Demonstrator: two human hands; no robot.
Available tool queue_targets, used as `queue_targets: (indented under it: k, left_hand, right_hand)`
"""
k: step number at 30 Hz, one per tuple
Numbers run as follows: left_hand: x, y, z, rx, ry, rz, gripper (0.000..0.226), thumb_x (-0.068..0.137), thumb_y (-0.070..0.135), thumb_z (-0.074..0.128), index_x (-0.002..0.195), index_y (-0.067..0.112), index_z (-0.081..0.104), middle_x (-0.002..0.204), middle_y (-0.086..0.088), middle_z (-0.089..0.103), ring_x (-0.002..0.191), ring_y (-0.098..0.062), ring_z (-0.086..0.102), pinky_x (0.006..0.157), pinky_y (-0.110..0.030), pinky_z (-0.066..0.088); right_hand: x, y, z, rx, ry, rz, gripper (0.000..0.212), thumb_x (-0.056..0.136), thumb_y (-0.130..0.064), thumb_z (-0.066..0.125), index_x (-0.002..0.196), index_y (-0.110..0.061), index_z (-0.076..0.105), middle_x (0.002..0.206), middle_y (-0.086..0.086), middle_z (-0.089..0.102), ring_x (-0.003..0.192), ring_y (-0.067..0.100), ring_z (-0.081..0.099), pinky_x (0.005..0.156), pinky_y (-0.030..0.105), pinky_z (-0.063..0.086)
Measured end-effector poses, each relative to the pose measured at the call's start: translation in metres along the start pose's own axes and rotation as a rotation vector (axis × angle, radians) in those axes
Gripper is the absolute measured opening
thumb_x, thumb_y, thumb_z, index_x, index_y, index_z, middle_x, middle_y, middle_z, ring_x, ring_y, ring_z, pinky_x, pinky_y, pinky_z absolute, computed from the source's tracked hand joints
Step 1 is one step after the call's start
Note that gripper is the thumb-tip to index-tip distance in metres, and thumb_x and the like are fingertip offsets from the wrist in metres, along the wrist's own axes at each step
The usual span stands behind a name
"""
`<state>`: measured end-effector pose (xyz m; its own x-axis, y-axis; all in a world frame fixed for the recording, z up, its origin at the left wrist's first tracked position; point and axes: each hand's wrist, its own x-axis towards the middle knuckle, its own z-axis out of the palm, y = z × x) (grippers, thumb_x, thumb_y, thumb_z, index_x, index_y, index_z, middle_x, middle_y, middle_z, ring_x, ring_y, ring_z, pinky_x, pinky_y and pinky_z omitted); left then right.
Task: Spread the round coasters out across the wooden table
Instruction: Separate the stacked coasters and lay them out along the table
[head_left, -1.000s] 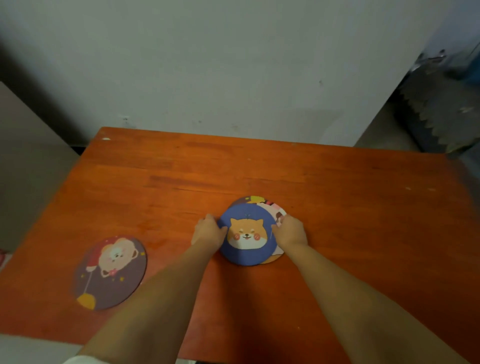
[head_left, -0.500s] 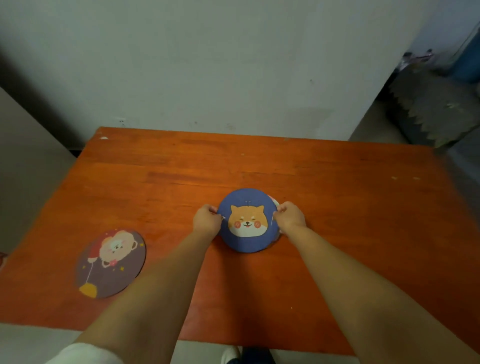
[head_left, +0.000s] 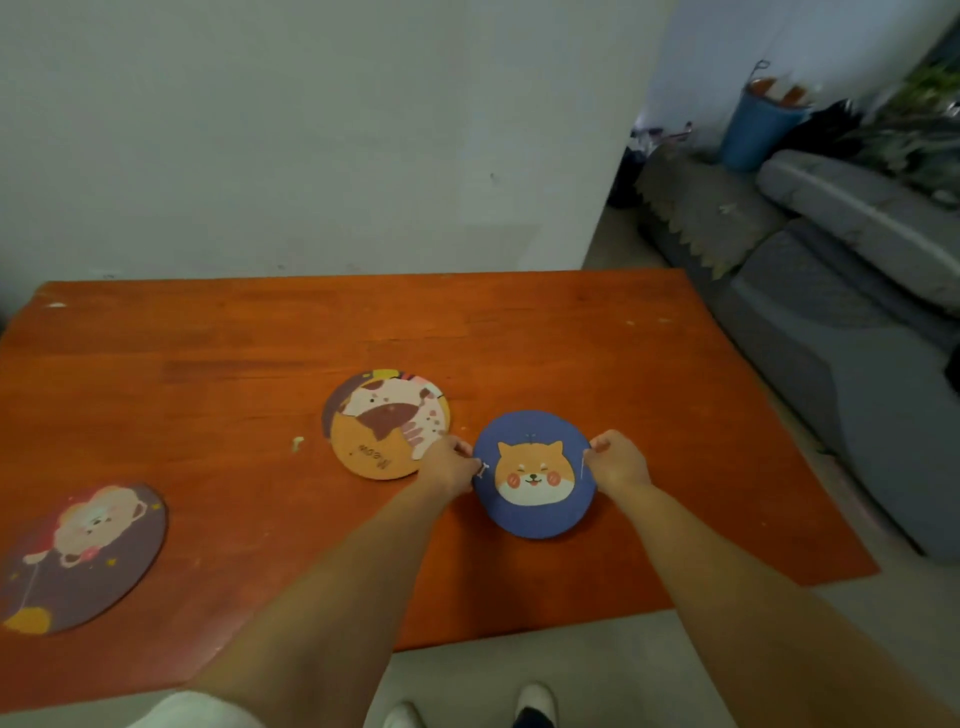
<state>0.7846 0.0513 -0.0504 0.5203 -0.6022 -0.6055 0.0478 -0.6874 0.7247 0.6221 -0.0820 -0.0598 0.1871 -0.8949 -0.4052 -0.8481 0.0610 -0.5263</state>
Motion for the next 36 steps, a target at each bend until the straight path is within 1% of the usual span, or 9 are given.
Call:
queue_targets:
  k: [4, 8, 12, 16, 20, 24, 28, 33, 36]
  left_hand:
    - [0.000, 0.010, 0.043, -0.022, -0.012, -0.039, 0.030, 0.094, 0.003, 0.054, 0.070, 0.015, 0.040, 0.072, -0.007, 0.045, 0.074, -0.028, 0.045, 0.075, -0.039, 0.046]
    - [0.002, 0.016, 0.080, 0.041, 0.041, -0.039, 0.014, 0.092, 0.005, 0.056, 0.083, 0.010, 0.046, 0.085, -0.013, 0.051, 0.084, -0.030, 0.048, 0.089, -0.047, 0.052]
    - [0.007, 0.013, 0.103, 0.188, 0.142, -0.070, 0.023, 0.091, 0.005, 0.055, 0.073, 0.014, 0.044, 0.067, 0.000, 0.041, 0.078, -0.026, 0.044, 0.070, -0.035, 0.040]
    - [0.012, 0.005, 0.109, 0.276, 0.178, -0.090, 0.026, 0.090, 0.004, 0.054, 0.068, 0.014, 0.044, 0.075, -0.006, 0.046, 0.077, -0.030, 0.046, 0.067, -0.035, 0.037]
    - [0.013, 0.005, 0.109, 0.346, 0.173, -0.062, 0.002, 0.091, 0.006, 0.054, 0.089, 0.005, 0.053, 0.099, -0.020, 0.058, 0.091, -0.038, 0.056, 0.069, -0.040, 0.041]
    - [0.015, 0.007, 0.101, 0.370, 0.147, -0.070, 0.036, 0.091, 0.011, 0.058, 0.123, 0.001, 0.045, 0.122, -0.024, 0.056, 0.109, -0.040, 0.057, 0.079, -0.043, 0.049]
    - [0.015, 0.006, 0.064, 0.329, 0.191, -0.049, 0.013, 0.092, 0.018, 0.056, 0.096, 0.009, 0.048, 0.107, -0.022, 0.060, 0.082, -0.031, 0.052, 0.071, -0.040, 0.045]
    - [0.020, -0.003, -0.018, 0.240, 0.306, -0.034, 0.016, 0.093, 0.021, 0.055, 0.098, 0.007, 0.050, 0.083, -0.011, 0.054, 0.075, -0.029, 0.051, 0.067, -0.040, 0.044]
    - [0.029, -0.014, -0.061, 0.248, 0.387, -0.052, 0.027, 0.093, 0.025, 0.056, 0.073, 0.010, 0.045, 0.066, -0.006, 0.047, 0.065, -0.023, 0.046, 0.068, -0.039, 0.043]
  right_hand:
    - [0.018, 0.034, -0.024, -0.033, -0.011, 0.008, 0.005, 0.093, -0.015, 0.051, 0.095, -0.012, 0.054, 0.095, 0.005, 0.057, 0.079, 0.017, 0.048, 0.070, 0.030, 0.038]
    - [0.036, 0.055, -0.038, -0.041, -0.033, 0.008, 0.010, 0.093, -0.016, 0.052, 0.100, -0.011, 0.057, 0.086, 0.000, 0.051, 0.077, 0.016, 0.048, 0.069, 0.030, 0.039]
    - [0.051, 0.069, -0.038, -0.090, -0.112, -0.033, 0.007, 0.092, -0.015, 0.054, 0.086, -0.015, 0.050, 0.088, 0.004, 0.054, 0.076, 0.019, 0.050, 0.068, 0.031, 0.039]
    - [0.055, 0.075, -0.030, -0.200, -0.173, -0.088, 0.011, 0.094, -0.016, 0.054, 0.088, -0.012, 0.045, 0.090, 0.007, 0.052, 0.080, 0.021, 0.049, 0.068, 0.032, 0.040]
    - [0.056, 0.070, -0.034, -0.363, -0.210, -0.156, 0.019, 0.094, -0.020, 0.053, 0.108, -0.008, 0.049, 0.111, 0.017, 0.054, 0.091, 0.027, 0.052, 0.075, 0.038, 0.044]
    - [0.058, 0.055, -0.043, -0.443, -0.239, -0.190, 0.044, 0.093, -0.021, 0.056, 0.132, -0.010, 0.040, 0.138, 0.017, 0.042, 0.114, 0.036, 0.053, 0.090, 0.045, 0.050]
    - [0.058, 0.024, -0.035, -0.449, -0.263, -0.254, 0.038, 0.097, -0.018, 0.050, 0.133, -0.011, 0.042, 0.140, 0.016, 0.042, 0.112, 0.035, 0.055, 0.094, 0.047, 0.050]
    - [0.047, -0.045, -0.001, -0.341, -0.269, -0.369, 0.029, 0.096, -0.019, 0.050, 0.124, -0.012, 0.053, 0.127, 0.013, 0.057, 0.107, 0.032, 0.059, 0.084, 0.041, 0.049]
    - [0.038, -0.082, 0.027, -0.297, -0.285, -0.393, 0.024, 0.094, -0.020, 0.052, 0.116, -0.013, 0.058, 0.121, 0.012, 0.062, 0.106, 0.030, 0.061, 0.084, 0.037, 0.049]
